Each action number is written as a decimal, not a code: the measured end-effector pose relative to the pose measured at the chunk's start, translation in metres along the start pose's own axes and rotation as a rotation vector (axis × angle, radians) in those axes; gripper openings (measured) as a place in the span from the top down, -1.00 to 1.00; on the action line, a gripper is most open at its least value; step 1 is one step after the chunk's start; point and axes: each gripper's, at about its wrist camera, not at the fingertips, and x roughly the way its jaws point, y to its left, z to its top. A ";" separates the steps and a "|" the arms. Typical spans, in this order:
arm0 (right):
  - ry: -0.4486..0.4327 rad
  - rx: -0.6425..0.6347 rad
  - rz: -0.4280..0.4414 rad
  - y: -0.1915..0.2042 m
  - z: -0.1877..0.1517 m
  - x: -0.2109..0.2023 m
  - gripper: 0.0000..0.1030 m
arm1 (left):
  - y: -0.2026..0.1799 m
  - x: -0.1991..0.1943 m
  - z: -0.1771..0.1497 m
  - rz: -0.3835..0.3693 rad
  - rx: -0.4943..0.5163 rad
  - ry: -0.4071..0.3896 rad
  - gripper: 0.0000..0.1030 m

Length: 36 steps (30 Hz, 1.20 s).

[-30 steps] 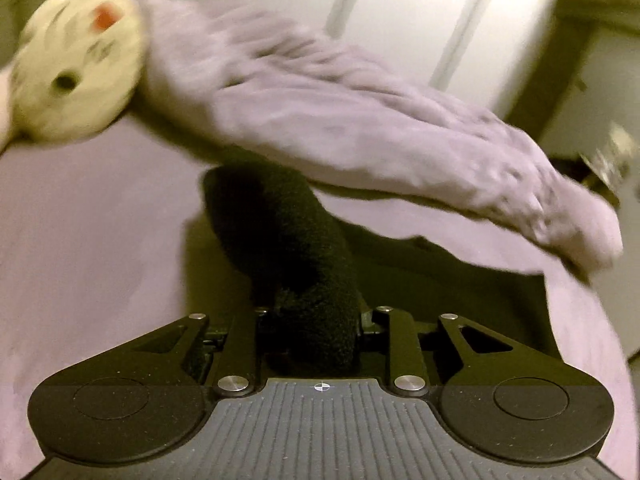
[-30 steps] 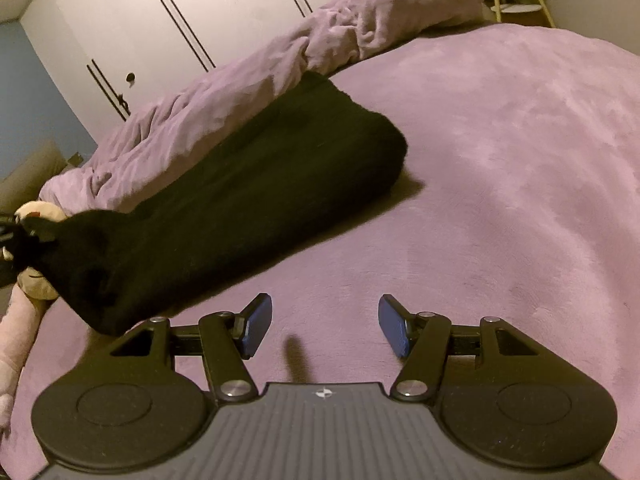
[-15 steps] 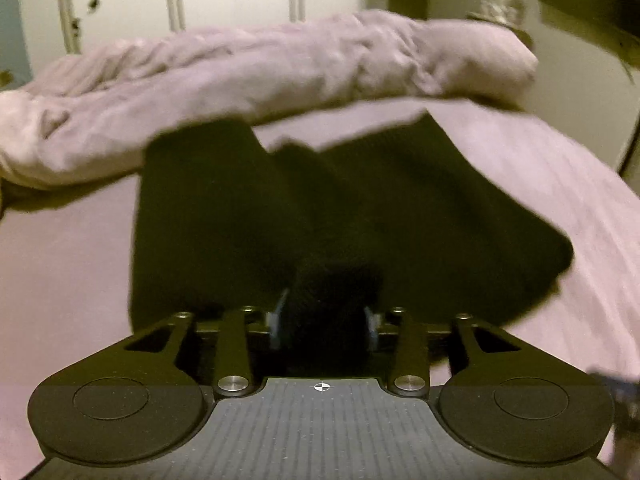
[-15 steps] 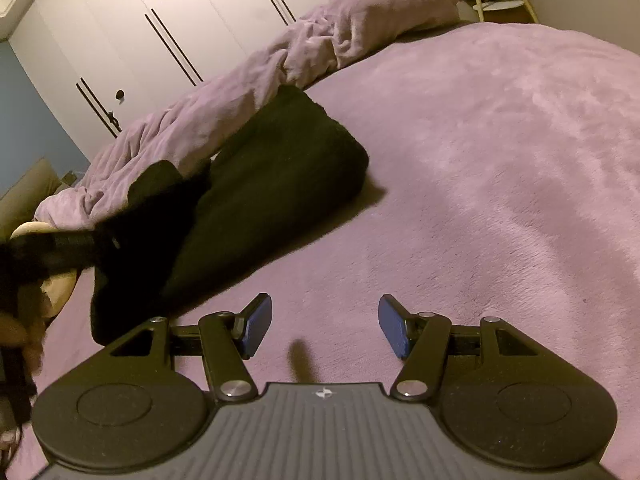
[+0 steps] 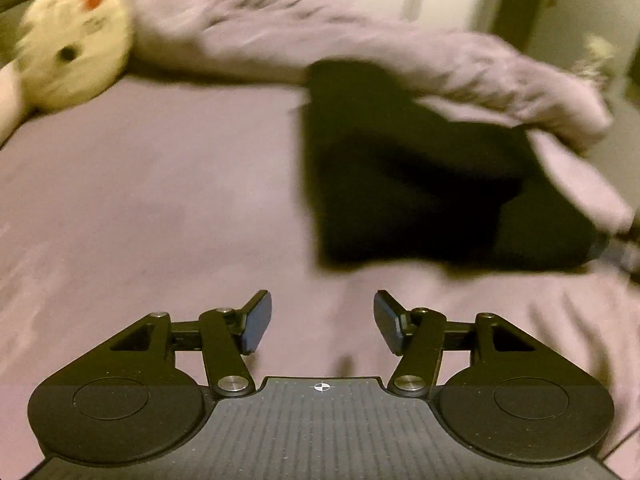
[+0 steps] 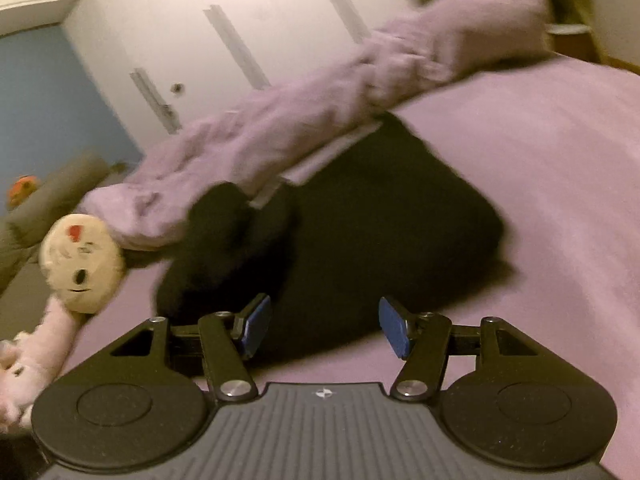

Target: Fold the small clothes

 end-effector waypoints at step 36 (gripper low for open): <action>0.158 -0.324 -0.088 0.061 0.038 0.141 0.59 | -0.006 0.077 0.095 -0.036 -0.110 0.008 -0.63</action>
